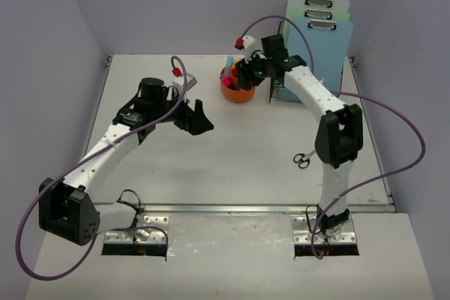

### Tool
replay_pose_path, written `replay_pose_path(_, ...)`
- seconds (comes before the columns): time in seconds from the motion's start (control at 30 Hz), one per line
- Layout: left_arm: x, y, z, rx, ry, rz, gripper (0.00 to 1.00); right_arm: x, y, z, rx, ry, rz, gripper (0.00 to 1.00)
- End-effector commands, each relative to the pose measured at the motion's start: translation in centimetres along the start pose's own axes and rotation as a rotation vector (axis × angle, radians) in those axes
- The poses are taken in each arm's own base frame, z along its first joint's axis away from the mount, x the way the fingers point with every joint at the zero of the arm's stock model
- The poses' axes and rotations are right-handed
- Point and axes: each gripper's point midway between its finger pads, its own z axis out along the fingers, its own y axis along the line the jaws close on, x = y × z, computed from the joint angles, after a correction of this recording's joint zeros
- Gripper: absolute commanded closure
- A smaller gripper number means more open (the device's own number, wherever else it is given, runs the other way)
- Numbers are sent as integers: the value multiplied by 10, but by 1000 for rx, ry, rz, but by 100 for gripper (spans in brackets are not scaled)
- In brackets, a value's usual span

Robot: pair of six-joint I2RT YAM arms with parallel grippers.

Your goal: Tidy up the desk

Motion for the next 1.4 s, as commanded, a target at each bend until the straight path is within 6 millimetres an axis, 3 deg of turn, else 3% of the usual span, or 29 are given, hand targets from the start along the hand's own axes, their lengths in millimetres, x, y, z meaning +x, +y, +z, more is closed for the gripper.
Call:
replay_pose_path(0.0,-8,-2,-13,-6,-36,110,0,29,6,-102,-190,90,-259,39)
replay_pose_path(0.03,-8,-3,-14,-6,-36,117,0,38,9,-117,-216,115,-306,37)
replay_pose_path(0.1,-6,-3,-15,-2,-34,116,0,105,17,-155,-302,312,-440,37)
replay_pose_path(0.2,-4,-7,-14,20,-35,90,0,180,34,-189,-395,508,-625,39)
replay_pose_path(0.27,-3,-10,-14,34,-33,68,0,206,29,-196,-393,576,-741,37)
replay_pose_path(0.4,-3,-13,-15,34,-34,25,0,259,43,-203,-438,631,-854,34)
replay_pose_path(0.47,-3,-12,-15,33,-35,24,0,270,47,-199,-449,623,-881,36)
replay_pose_path(0.7,-3,-13,-15,32,-33,20,0,281,53,-185,-510,634,-894,62)
replay_pose_path(0.83,0,-11,-15,25,-29,27,0,302,58,-187,-573,656,-962,75)
replay_pose_path(0.93,0,-10,-15,23,-29,28,0,311,62,-189,-583,659,-976,76)
replay_pose_path(1.07,0,-10,-14,27,-32,29,0,338,73,-190,-596,667,-976,73)
replay_pose_path(1.37,0,-9,-12,30,-25,18,0,340,59,-177,-562,692,-954,72)
